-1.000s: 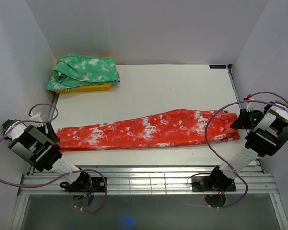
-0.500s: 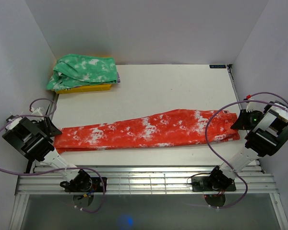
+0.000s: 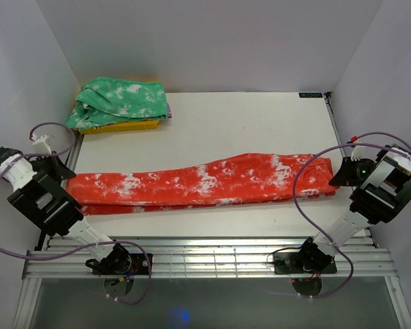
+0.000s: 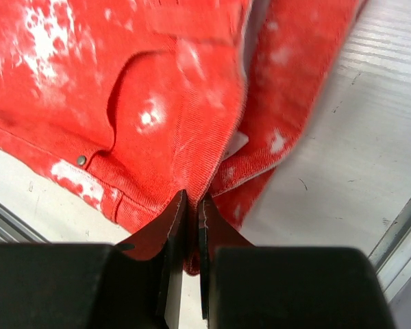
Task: Fold and stack the trousers
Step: Fold the trousers
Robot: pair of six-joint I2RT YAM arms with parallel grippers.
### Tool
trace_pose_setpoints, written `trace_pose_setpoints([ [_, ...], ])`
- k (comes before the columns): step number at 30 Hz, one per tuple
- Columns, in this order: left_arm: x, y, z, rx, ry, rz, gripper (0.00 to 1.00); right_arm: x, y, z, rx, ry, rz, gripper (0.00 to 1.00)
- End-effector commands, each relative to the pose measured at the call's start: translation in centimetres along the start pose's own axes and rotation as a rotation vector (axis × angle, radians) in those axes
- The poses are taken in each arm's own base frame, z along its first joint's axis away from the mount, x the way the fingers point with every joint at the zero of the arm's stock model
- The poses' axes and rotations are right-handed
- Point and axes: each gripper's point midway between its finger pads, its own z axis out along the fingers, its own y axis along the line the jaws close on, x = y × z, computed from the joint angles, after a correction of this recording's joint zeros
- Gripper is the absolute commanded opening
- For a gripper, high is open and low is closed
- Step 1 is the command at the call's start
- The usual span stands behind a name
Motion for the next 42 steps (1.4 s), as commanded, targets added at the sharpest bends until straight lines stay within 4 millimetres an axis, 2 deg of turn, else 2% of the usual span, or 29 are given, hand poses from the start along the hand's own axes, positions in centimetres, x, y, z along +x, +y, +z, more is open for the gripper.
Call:
trace_pose_setpoints([
  [1, -6.3, -0.4, -4.4, -0.107, -0.168, 0.239, 0.0, -0.4, -1.6, -1.0, 0.038, -0.032, -0.036, 0.08],
  [3, -7.3, -1.4, -4.5, -0.077, -0.211, 0.288, 0.0, -0.4, -1.8, -1.2, 0.041, -0.033, -0.036, 0.08],
  [6, -7.3, -2.2, -3.4, -0.03, -0.221, 0.335, 0.0, -0.2, -1.8, -1.2, 0.039, -0.029, -0.036, 0.08],
  [9, -5.3, -1.9, -1.3, 0.01, -0.182, 0.341, 0.02, 0.1, -1.6, -1.2, 0.036, -0.025, -0.04, 0.08],
  [10, -4.8, -1.4, -0.9, 0.003, -0.173, 0.347, 0.09, 0.2, -1.5, -1.3, 0.035, -0.022, -0.044, 0.08],
  [11, -3.2, -1.1, 0.0, 0.004, -0.144, 0.331, 0.45, 0.3, -1.2, -1.3, 0.029, -0.021, -0.045, 0.08],
  [12, -2.3, -0.4, 0.5, -0.014, -0.118, 0.325, 0.6, 0.7, -1.0, -1.1, 0.02, -0.014, -0.05, 0.08],
  [13, -1.3, 0.7, 0.8, -0.058, -0.074, 0.318, 0.66, 0.9, -0.8, -1.0, 0.015, -0.009, -0.052, 0.08],
  [14, -0.8, 0.9, 0.8, -0.063, -0.061, 0.316, 0.7, 1.1, -0.8, -1.0, 0.012, -0.007, -0.05, 0.08],
  [15, -0.4, 1.2, 0.4, -0.07, -0.057, 0.331, 0.71, 1.4, -0.6, -0.7, 0.004, -0.001, -0.047, 0.08],
  [19, -0.6, 0.2, -2.0, -0.093, -0.038, 0.445, 0.73, 1.7, -0.5, -0.6, 0.001, 0.008, -0.046, 0.08],
  [21, 0.1, -0.3, -3.2, -0.122, 0.008, 0.492, 0.75, 1.6, -0.6, -0.7, 0.003, 0.007, -0.048, 0.08],
  [24, 2.3, -0.5, -3.7, -0.134, 0.097, 0.525, 0.76, 1.6, -0.8, -0.9, 0.014, 0.015, -0.05, 0.08],
  [25, 3.5, -0.6, -3.4, -0.125, 0.124, 0.511, 0.75, 1.6, -0.9, -0.9, 0.019, 0.017, -0.053, 0.08],
  [28, 5.3, -0.8, -3.0, -0.126, 0.157, 0.471, 0.69, 1.9, -1.4, -1.1, 0.043, 0.032, -0.057, 0.08],
  [29, 6.7, -1.0, -2.2, -0.109, 0.17, 0.444, 0.68, 1.9, -1.6, -0.9, 0.051, 0.032, -0.061, 0.08],
  [31, 7.7, -0.7, -1.5, -0.118, 0.175, 0.418, 0.63, 2.3, -1.8, -0.9, 0.066, 0.045, -0.059, 0.08],
  [32, 9.2, -0.9, -0.7, -0.105, 0.195, 0.388, 0.62, 2.4, -2.2, -0.9, 0.086, 0.044, -0.068, 0.08],
  [37, 12.7, 1.7, 1.4, -0.155, 0.284, 0.284, 0.51, 4.4, -2.1, -0.7, 0.12, 0.109, -0.092, 0.09],
  [38, 12.9, 2.1, 1.5, -0.163, 0.292, 0.278, 0.5, 4.5, -2.1, -0.9, 0.129, 0.115, -0.103, 0.17],
  [40, 12.6, 2.2, 1.5, -0.158, 0.298, 0.273, 0.51, 4.8, -2.0, -1.5, 0.135, 0.139, -0.141, 0.26],
  [41, 12.2, 2.0, 1.3, -0.144, 0.289, 0.282, 0.53, 4.4, -1.8, -2.1, 0.145, 0.141, -0.172, 0.41],
  [42, 10.4, 2.2, 0.6, -0.15, 0.258, 0.315, 0.57, 4.3, -1.6, -2.5, 0.149, 0.147, -0.193, 0.5],
])
